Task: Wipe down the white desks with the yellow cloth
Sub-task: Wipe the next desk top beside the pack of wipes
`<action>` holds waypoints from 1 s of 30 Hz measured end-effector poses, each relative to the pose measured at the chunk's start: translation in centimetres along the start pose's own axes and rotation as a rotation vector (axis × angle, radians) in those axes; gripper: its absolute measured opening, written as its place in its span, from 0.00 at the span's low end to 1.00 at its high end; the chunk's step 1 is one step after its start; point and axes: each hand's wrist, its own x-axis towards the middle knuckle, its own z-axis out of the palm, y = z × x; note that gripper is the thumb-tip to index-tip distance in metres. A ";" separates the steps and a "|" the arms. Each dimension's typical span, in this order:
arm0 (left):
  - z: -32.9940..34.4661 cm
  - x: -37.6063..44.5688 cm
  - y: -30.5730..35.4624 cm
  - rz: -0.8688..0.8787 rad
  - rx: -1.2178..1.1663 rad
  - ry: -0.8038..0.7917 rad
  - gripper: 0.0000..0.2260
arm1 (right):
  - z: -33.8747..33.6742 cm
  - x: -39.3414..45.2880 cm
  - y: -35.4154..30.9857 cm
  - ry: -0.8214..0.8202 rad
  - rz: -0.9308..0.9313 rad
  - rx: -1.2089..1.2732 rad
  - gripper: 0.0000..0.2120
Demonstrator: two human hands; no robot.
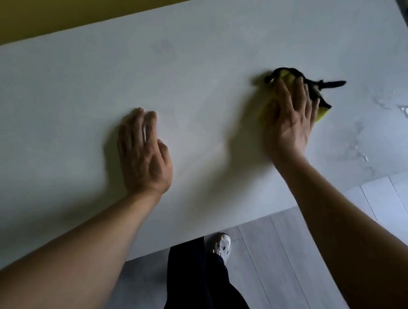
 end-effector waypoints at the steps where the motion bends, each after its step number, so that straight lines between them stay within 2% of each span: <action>1: 0.0 0.1 0.0 -0.005 -0.001 0.001 0.26 | 0.5 0.0 -0.8 0.018 0.031 -0.011 0.25; 3: -0.2 0.0 -0.1 -0.011 -0.006 0.005 0.26 | 1.8 -0.5 -3.4 0.030 -0.058 0.024 0.24; 8: -0.1 0.0 -0.5 0.008 -0.017 0.014 0.26 | 5.8 -3.6 -13.1 -0.157 -0.603 0.161 0.23; 10: 0.0 0.0 -0.5 0.018 -0.005 0.027 0.25 | 6.1 -3.6 -14.1 -0.231 -0.709 0.147 0.23; 12: -0.2 0.1 -0.3 0.020 -0.011 0.000 0.25 | 5.6 -1.7 -12.2 -0.219 -0.738 0.151 0.23; 14: -0.4 0.2 0.0 0.007 -0.015 -0.028 0.26 | 5.0 1.7 -9.0 -0.092 -0.624 0.177 0.24; 17: -0.6 0.3 0.2 -0.019 -0.022 -0.049 0.27 | 3.6 6.9 -4.2 0.116 -0.289 0.055 0.23; 20: -0.5 0.3 0.2 -0.017 -0.008 -0.062 0.27 | 3.3 8.7 -3.0 0.110 0.046 -0.026 0.24; 22: -0.6 0.4 0.1 -0.020 0.002 -0.058 0.27 | 4.0 8.6 -4.5 0.110 0.093 -0.040 0.24; 23: -0.6 0.4 0.1 -0.024 0.005 -0.057 0.27 | 4.6 8.4 -5.7 0.126 0.036 -0.028 0.24; 25: -0.6 0.6 0.2 -0.030 0.011 -0.068 0.28 | 6.0 7.2 -8.9 0.120 -0.198 0.064 0.23; 27: -0.6 0.7 0.3 -0.041 0.028 -0.080 0.27 | 7.3 4.4 -12.9 -0.016 -0.435 0.132 0.23; 30: -0.9 0.9 0.5 -0.056 0.080 -0.099 0.26 | 8.4 2.1 -17.1 -0.210 -0.674 0.159 0.22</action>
